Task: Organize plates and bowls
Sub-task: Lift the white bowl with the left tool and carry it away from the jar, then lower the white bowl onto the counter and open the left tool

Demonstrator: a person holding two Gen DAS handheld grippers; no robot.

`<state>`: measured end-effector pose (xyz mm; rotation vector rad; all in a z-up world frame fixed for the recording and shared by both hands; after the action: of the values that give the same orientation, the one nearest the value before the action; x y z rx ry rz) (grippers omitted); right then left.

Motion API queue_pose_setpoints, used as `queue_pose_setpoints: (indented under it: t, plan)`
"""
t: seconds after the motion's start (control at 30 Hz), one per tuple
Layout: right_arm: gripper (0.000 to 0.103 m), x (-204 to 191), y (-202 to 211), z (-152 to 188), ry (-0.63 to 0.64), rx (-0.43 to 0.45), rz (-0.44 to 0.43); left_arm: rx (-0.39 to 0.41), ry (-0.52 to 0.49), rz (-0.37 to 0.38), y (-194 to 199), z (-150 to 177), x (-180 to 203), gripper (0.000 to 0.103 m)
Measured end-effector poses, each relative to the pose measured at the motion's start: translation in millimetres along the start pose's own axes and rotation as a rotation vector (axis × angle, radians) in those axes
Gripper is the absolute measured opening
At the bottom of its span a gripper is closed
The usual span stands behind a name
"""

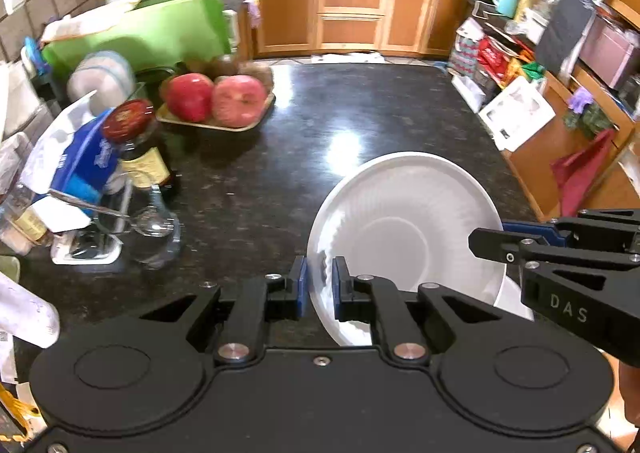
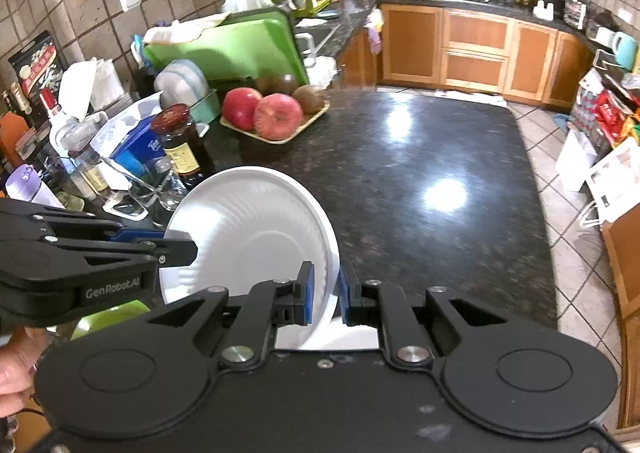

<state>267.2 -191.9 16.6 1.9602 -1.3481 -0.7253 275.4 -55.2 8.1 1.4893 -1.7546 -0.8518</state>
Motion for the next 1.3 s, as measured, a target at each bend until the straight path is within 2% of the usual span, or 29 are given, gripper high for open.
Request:
queue_pose_setpoints:
  t: [0.17, 0.3, 0.47, 0.77, 0.87, 0.9, 1.0, 1.03, 1.1, 1.2, 1.3]
  plan:
    - [0.015, 25, 18, 19, -0.027, -0.004, 0.031, -0.007, -0.041, 0.036, 3, 11, 31, 0.016]
    - [0.015, 42, 25, 36, -0.041, -0.019, 0.048, -0.043, -0.060, 0.065, 0, 20, 50, 0.016]
    - [0.015, 53, 27, 54, -0.050, -0.053, 0.033, -0.084, -0.076, 0.078, -5, 34, 67, 0.016]
    - [0.015, 55, 11, 74, -0.043, -0.119, 0.002, -0.162, -0.066, 0.072, -12, 56, 77, 0.016]
    - [0.020, 54, 5, 76, -0.043, -0.127, -0.009, -0.173, -0.057, 0.063, -17, 59, 77, 0.016]
    - [0.023, 54, 3, 77, -0.042, -0.125, -0.012, -0.167, -0.058, 0.060, -17, 59, 76, 0.018]
    - [0.039, 53, 1, 77, -0.044, -0.110, -0.015, -0.137, -0.065, 0.057, -16, 59, 79, 0.035]
    - [0.046, 53, 2, 77, -0.042, -0.104, -0.011, -0.126, -0.064, 0.055, -15, 59, 79, 0.046]
    - [0.053, 52, 3, 76, -0.032, -0.080, 0.001, -0.099, -0.066, 0.044, -13, 58, 78, 0.057]
    - [0.059, 53, 5, 75, -0.030, -0.048, 0.018, -0.051, -0.067, 0.023, -8, 57, 77, 0.060]
    - [0.060, 55, 6, 75, -0.046, -0.043, 0.013, -0.033, -0.072, 0.012, -7, 57, 77, 0.063]
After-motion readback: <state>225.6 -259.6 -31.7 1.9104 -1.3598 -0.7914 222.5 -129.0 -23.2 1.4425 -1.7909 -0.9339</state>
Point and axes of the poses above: each gripper's, at about its wrist camera, not at the fingertips, and y roughly against the way its jaws point, x to its right, z to its underside, the point moved 6 cm from there along -y, roughly the way its jaws point, and after that the axes turned 4 degrees about y, right-handed, at the moved point
